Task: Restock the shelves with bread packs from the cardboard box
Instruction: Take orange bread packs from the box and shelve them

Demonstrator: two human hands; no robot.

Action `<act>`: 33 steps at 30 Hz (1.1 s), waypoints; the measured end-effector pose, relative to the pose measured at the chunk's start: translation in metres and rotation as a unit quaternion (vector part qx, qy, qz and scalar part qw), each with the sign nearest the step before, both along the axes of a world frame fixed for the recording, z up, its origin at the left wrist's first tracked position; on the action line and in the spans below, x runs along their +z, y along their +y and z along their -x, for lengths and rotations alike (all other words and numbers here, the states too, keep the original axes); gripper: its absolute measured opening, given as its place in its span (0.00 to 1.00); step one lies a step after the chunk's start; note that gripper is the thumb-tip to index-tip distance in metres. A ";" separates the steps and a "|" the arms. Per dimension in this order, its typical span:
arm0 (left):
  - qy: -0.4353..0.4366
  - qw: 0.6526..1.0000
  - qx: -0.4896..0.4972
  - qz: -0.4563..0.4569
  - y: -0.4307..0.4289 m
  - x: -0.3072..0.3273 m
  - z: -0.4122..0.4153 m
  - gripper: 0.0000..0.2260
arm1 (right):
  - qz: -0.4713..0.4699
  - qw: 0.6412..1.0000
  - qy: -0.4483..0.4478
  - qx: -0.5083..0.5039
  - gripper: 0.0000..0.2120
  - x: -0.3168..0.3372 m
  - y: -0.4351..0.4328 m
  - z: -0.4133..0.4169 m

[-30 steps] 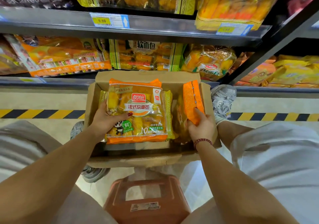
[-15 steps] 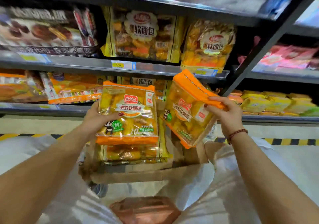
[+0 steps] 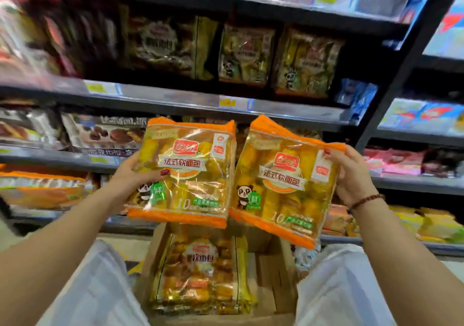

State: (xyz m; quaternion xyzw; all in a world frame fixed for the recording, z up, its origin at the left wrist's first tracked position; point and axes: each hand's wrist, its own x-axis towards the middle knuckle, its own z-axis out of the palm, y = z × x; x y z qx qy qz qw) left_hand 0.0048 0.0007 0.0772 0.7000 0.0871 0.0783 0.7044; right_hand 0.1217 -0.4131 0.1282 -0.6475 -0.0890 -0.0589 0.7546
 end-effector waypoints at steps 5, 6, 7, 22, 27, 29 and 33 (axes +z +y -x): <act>-0.053 0.999 -0.002 -0.009 -0.007 0.047 -0.003 0.47 | -0.053 0.998 0.009 0.010 0.05 0.031 0.005 -0.012; -0.065 0.998 0.001 -0.013 -0.006 0.053 -0.006 0.47 | -0.058 0.998 0.008 0.009 0.04 0.036 0.006 -0.016; -0.073 0.997 0.002 -0.017 -0.006 0.059 -0.010 0.46 | -0.063 0.998 0.007 0.008 0.03 0.042 0.007 -0.021; -0.110 0.994 0.024 0.010 0.033 0.126 -0.105 0.38 | -0.126 0.991 0.042 0.016 0.39 0.121 0.061 -0.123; -0.122 0.992 0.035 0.009 0.055 0.139 -0.142 0.32 | -0.114 0.992 0.059 0.013 0.30 0.131 0.086 -0.160; -0.119 0.992 0.040 0.017 0.064 0.142 -0.155 0.33 | -0.115 0.991 0.069 0.021 0.31 0.133 0.095 -0.173; -0.130 0.990 0.035 -0.034 0.071 0.148 -0.171 0.48 | -0.121 0.988 0.091 0.004 0.29 0.132 0.109 -0.197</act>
